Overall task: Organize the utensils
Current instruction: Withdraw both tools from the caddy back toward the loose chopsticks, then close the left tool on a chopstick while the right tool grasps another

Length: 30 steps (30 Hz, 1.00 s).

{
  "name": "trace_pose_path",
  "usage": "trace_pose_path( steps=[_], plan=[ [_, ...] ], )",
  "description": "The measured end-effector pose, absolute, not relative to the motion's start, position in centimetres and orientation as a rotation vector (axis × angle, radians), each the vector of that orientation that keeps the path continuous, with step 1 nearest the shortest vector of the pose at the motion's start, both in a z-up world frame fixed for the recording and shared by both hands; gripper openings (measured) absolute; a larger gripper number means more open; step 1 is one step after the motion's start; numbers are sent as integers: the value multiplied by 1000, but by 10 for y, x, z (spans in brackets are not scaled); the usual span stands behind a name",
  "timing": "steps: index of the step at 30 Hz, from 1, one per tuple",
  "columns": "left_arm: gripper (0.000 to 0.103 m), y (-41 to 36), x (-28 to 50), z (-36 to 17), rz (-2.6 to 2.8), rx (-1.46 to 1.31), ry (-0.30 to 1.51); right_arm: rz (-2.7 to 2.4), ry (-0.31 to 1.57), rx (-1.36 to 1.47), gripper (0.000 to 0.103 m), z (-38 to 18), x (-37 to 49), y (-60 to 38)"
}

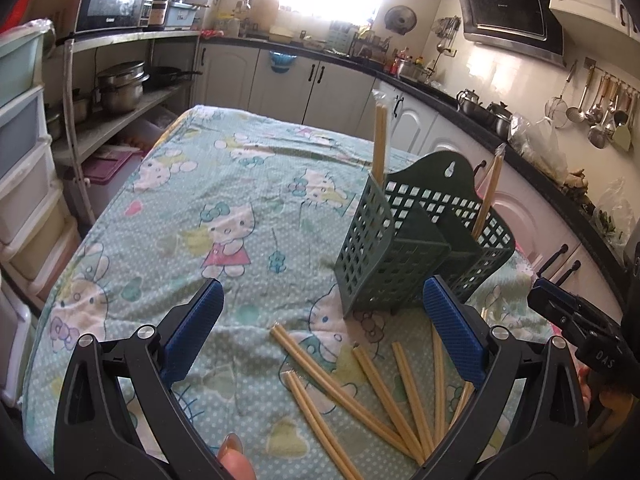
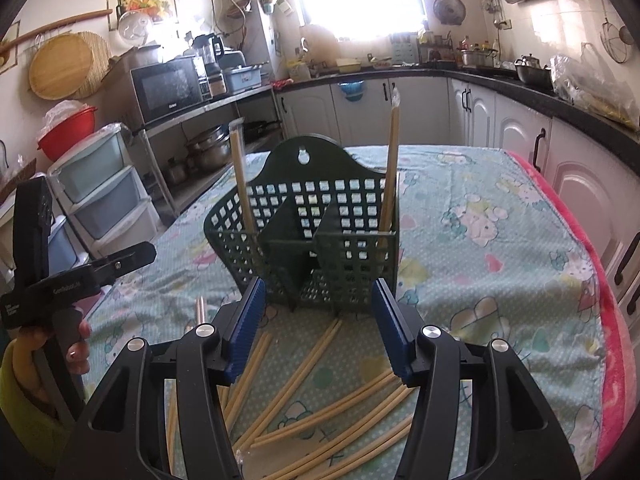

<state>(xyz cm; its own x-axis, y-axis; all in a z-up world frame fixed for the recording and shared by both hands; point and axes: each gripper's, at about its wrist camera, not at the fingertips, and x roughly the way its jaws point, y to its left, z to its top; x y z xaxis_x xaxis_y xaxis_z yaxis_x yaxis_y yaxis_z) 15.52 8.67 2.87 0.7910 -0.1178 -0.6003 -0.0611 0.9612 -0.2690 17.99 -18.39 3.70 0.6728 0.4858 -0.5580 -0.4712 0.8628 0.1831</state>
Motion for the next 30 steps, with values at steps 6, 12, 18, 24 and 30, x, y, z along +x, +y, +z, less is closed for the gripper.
trace_pose_path(
  steps=[6, 12, 18, 24, 30],
  plan=[
    [92, 89, 157, 16, -22, -288, 699, 544, 663, 20, 53, 29, 181, -179],
    [92, 94, 160, -2, -12, -302, 752, 549, 692, 12, 53, 20, 185, -174],
    [92, 99, 164, -18, -17, -326, 803, 552, 731, 1, 53, 8, 190, -167],
    [74, 103, 172, -32, -47, -371, 852, 534, 769, -1, 53, -4, 201, -161],
    [54, 100, 181, -43, -76, -396, 892, 520, 804, -5, 53, -18, 211, -156]
  ],
)
